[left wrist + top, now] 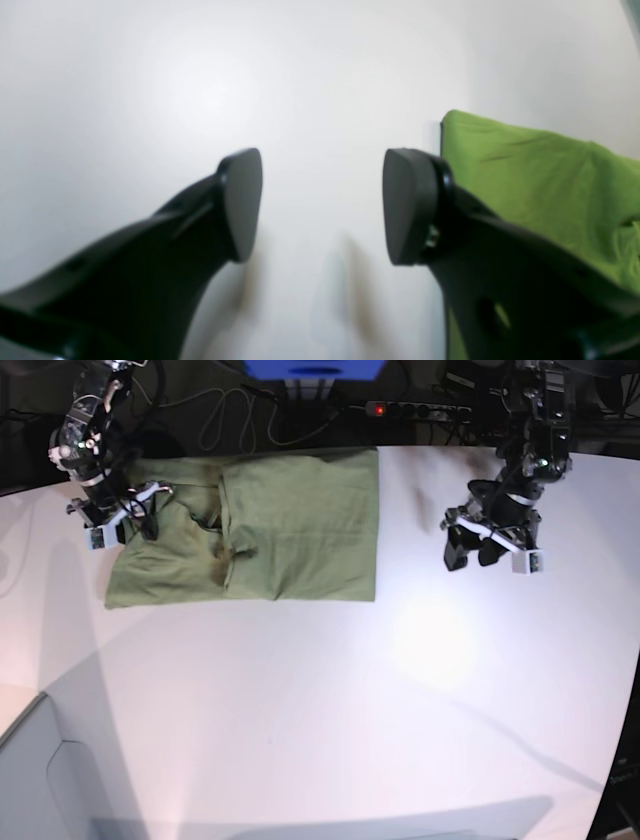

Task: Fold the T-shirt properly
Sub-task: 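Move both grippers onto the folded shirt bundle's edge, then fold the bundle over with the right gripper while the left withdraws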

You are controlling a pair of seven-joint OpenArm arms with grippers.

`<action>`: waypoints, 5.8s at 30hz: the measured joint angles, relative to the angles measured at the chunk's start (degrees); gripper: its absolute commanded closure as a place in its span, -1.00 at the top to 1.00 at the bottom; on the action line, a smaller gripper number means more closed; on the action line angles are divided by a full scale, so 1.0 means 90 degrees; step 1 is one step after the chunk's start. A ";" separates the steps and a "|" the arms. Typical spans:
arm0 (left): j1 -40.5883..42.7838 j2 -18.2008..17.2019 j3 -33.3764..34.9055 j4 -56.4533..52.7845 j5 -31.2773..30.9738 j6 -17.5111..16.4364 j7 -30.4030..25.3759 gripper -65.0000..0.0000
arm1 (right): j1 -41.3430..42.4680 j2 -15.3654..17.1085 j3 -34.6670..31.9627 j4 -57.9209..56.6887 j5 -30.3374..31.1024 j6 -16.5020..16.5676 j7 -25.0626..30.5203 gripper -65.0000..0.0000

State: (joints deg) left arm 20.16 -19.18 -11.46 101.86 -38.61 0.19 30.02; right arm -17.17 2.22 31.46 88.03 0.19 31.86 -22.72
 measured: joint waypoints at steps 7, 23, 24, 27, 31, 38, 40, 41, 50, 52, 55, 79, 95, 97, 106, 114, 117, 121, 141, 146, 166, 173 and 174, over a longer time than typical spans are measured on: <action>0.0002 0.0005 0.0000 -0.0024 0.0002 0.0000 0.0002 0.13 | 0.0068 0.0138 0.0000 0.0039 0.0121 0.0000 -0.0476 -0.99; -0.0308 0.0597 0.1253 -0.0469 0.0075 0.0010 -0.0107 0.13 | 0.0017 -0.0034 -0.0012 0.1117 -0.0172 0.0364 -0.0886 -0.99; -0.0338 0.0597 0.1341 -0.0493 0.0075 0.0027 -0.0027 0.13 | 0.0017 -0.0029 -0.0012 0.1197 -0.0175 0.0364 -0.0889 -0.99; -0.0423 0.0597 0.1484 -0.0537 0.0070 0.0075 -0.0024 0.13 | 0.0007 -0.0022 -0.0010 0.1360 -0.0172 0.0384 -0.0916 -0.99; -0.0534 0.0602 0.1724 -0.0891 0.0070 0.0066 -0.0185 0.13 | -0.0005 -0.0051 -0.0080 0.1637 -0.0189 0.0389 -0.0937 -0.99; -0.0746 0.0597 0.1938 -0.1190 0.0007 -0.0024 -0.0311 0.13 | -0.0223 -0.0087 -0.0760 0.2538 -0.0187 0.0410 -0.0935 -0.99; -0.0726 0.0597 0.2018 -0.1190 0.0002 -0.0027 -0.0342 0.13 | -0.0304 -0.0090 -0.1059 0.2786 -0.0187 0.0415 -0.0947 -0.99; -0.0721 0.0600 0.2052 -0.1190 0.0000 -0.0027 -0.0364 0.13 | -0.0301 -0.0090 -0.1224 0.2875 -0.0197 0.0413 -0.0945 -0.99; -0.0726 0.0595 0.2096 -0.1188 0.0000 -0.0029 -0.0335 0.13 | -0.0192 -0.0034 -0.3004 0.3109 -0.0236 0.0415 -0.0996 -0.99; -0.0712 0.0595 0.2084 -0.1183 -0.0002 -0.0029 -0.0335 0.13 | -0.0034 -0.0034 -0.3381 0.3094 -0.0211 0.0413 -0.0952 -0.99; -0.0712 0.0563 0.2084 -0.1183 -0.0002 -0.0041 -0.0335 0.13 | 0.0126 -0.0019 -0.3820 0.2858 -0.0187 0.0413 -0.0933 -0.99; -0.0624 0.0561 0.2047 -0.1107 -0.0019 -0.0049 -0.0311 0.13 | 0.1290 0.0192 -0.5600 0.0874 -0.0189 0.0410 -0.0918 -0.98; -0.0066 0.0316 0.1107 -0.0257 0.0029 0.0097 -0.0039 0.13 | 0.1032 0.0359 -0.5620 0.1705 -0.0185 0.0442 -0.0877 0.35; 0.0109 0.0330 0.0877 -0.0134 0.0024 0.0095 0.0005 0.13 | 0.0957 0.0466 -0.5593 0.2089 -0.0192 0.0442 -0.0913 0.35; 0.0792 0.0384 -0.0459 0.0386 0.0027 0.0073 -0.0022 0.13 | 0.0772 0.0522 -0.4354 0.2322 -0.0138 0.0449 -0.0911 0.35; 0.0969 0.0391 -0.0918 0.0505 0.0019 0.0070 -0.0019 0.13 | 0.0809 0.0539 -0.4850 0.2067 -0.0185 0.0454 -0.0952 0.35; 0.0974 0.0418 -0.0913 0.0505 0.0017 0.0068 -0.0019 0.13 | 0.1090 0.0430 -0.5263 0.1838 -0.0163 0.0452 -0.0942 0.35; 0.1129 0.0442 -0.0913 0.0653 0.0027 0.0078 0.0024 0.13 | 0.1474 0.0119 -0.5561 0.1207 -0.0163 0.0452 -0.0884 0.36; 0.1331 0.0755 -0.1379 0.0986 0.0002 0.0024 0.0005 0.13 | 0.1248 0.0522 -0.4294 0.1894 -0.0143 0.0454 -0.0872 0.38; 0.1302 0.0755 -0.1372 0.0984 0.0002 0.0024 0.0005 0.13 | 0.1273 0.0525 -0.4082 0.1540 -0.0163 0.0454 -0.0925 0.43; 0.1338 0.0758 -0.1379 0.0984 -0.0002 0.0027 0.0002 0.13 | 0.1350 0.0323 -0.4333 0.0899 -0.0172 0.0454 -0.0906 -0.97; 0.1268 0.0758 -0.1384 0.0984 0.0000 0.0027 0.0007 0.13 | 0.0763 0.0316 -0.4333 0.2069 -0.0172 0.0454 -0.0865 -1.00; 0.1268 0.0758 -0.1384 0.0984 -0.0002 0.0027 0.0002 0.13 | 0.0651 0.0318 -0.4333 0.2198 -0.0158 0.0454 -0.0865 -1.00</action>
State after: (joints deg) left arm 31.57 -12.36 -23.92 110.72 -38.63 0.43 30.04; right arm -11.31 5.08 -7.53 107.81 -1.23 35.94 -30.50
